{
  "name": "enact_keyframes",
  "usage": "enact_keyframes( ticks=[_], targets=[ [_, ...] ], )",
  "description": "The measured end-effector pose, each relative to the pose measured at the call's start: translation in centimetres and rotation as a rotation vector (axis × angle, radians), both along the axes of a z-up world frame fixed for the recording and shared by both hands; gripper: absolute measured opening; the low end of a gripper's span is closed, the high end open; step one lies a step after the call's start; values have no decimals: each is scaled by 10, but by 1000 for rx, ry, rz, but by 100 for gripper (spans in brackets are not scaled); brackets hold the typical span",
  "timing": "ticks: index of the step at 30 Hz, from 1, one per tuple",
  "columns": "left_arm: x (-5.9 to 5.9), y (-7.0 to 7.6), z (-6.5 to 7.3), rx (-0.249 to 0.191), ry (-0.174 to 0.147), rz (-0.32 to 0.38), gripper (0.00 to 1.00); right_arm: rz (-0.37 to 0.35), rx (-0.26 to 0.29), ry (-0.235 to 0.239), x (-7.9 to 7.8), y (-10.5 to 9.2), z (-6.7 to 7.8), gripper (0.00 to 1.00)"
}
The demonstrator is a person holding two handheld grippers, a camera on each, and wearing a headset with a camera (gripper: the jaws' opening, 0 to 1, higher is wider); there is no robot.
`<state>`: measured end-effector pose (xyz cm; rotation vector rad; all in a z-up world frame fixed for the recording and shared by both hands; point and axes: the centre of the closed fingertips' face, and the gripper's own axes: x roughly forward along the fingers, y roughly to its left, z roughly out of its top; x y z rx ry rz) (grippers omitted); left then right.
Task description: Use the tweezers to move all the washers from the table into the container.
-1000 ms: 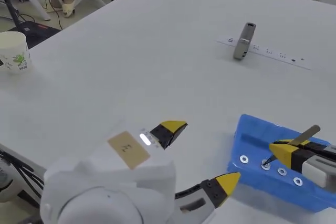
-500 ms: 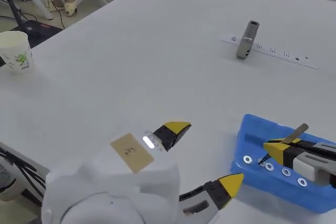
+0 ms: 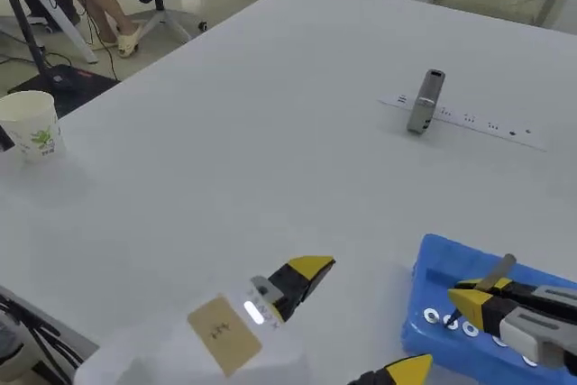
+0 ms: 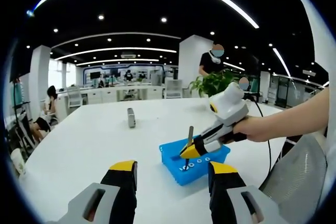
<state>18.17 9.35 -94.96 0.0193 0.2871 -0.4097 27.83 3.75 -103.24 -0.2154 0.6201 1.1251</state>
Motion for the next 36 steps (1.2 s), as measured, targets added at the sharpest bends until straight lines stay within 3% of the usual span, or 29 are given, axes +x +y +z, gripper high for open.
enact_keyframes(
  ticks=[7,19,28,36],
  targets=[
    [0,0,0,-15,2,-3,54,0,9,1,-2,0,3,4],
    [-2,-3,2,-32,-2,-17,55,-27,61,-64,-7,-8,33,4],
    [-4,-6,2,-30,-2,-36,55,-48,107,-100,-28,-22,56,4],
    [-4,-6,4,-39,-13,-32,54,-50,111,-106,-48,-37,60,4]
  ],
)
